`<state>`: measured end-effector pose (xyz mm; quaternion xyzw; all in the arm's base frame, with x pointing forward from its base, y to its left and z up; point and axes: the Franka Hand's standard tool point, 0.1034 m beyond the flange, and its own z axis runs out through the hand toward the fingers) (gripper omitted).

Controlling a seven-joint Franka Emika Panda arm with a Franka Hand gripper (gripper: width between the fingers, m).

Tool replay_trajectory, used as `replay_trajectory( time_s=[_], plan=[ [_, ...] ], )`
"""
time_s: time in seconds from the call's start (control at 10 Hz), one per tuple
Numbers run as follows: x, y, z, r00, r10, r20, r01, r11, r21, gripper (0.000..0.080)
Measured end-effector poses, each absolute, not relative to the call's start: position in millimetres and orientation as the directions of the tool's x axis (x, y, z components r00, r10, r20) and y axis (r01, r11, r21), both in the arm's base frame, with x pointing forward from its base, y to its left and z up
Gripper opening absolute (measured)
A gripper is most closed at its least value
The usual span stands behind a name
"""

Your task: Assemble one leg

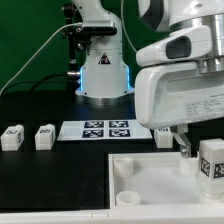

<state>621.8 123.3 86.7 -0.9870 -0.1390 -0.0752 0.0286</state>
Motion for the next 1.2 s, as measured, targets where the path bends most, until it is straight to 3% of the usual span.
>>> replay_trajectory(
  time_s=[0.3,0.9,1.0,1.1,1.2],
  plan=[
    [623,125,82.3,0.949,0.289,-0.123,0.280,-0.957,-0.080,0.0649],
    [634,119,78.0,0.956,0.278,-0.100,0.271,-0.960,-0.077,0.0649],
    [634,119,78.0,0.955,0.278,-0.100,0.271,-0.960,-0.077,0.0536],
    [634,119,78.0,0.955,0.278,-0.100,0.271,-0.960,-0.077,0.0536],
    [634,119,78.1,0.959,0.265,-0.100,0.258,-0.963,-0.077,0.0355]
  ],
)
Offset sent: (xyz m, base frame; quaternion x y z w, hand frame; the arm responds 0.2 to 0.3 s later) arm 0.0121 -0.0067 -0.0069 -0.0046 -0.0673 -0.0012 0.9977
